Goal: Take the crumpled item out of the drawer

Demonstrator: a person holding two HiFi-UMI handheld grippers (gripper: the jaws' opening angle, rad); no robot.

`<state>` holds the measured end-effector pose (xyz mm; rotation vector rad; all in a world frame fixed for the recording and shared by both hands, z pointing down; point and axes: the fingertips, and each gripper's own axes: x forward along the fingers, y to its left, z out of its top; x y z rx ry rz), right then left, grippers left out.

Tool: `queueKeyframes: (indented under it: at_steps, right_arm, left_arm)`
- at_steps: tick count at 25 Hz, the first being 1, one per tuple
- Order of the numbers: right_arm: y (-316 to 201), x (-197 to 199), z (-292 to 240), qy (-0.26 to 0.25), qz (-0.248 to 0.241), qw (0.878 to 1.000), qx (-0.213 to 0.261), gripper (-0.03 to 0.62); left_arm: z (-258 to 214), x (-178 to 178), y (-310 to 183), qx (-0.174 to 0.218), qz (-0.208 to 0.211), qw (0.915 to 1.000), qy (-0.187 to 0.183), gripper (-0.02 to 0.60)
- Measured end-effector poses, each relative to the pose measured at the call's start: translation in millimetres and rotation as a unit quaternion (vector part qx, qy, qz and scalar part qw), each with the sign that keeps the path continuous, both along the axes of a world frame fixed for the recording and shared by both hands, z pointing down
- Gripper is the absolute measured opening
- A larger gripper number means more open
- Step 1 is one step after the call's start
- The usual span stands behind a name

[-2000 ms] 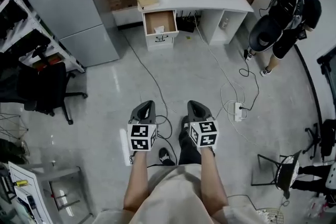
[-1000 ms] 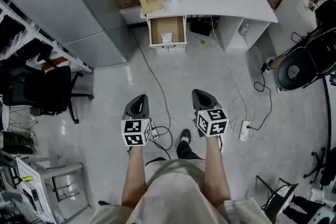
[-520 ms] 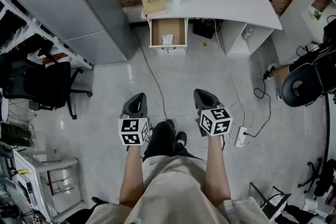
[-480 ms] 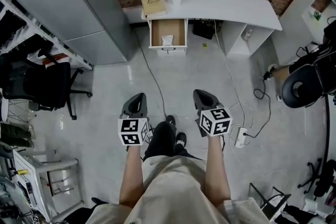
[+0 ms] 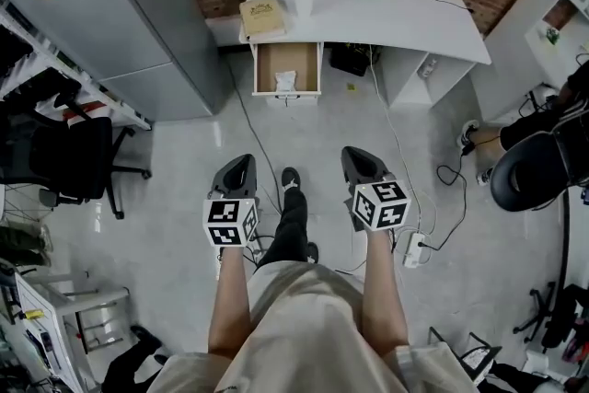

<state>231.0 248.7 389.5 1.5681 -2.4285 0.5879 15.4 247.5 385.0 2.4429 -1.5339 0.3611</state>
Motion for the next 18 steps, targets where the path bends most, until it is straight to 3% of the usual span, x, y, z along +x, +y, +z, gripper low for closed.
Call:
queueKeyframes:
  at_steps: [8,13,18]
  right_arm:
    - [-111,0,9,-0.006,-0.007,1.000,-0.016,0.020]
    - [-184,-21,25,-0.011,-0.056,0.997,-0.053,0.020]
    - [-256,-36,28,0.000,-0.073,0.995,-0.068,0.020]
  left_arm:
    - [1,-4,-118,-0.003,-0.011,0.9998,0.015,0.015]
    - [-3,2,-199,-0.009,0.016,0.9989,0.044,0.015]
    - [-4,4,-270,-0.011,0.028,0.9989,0.037,0.015]
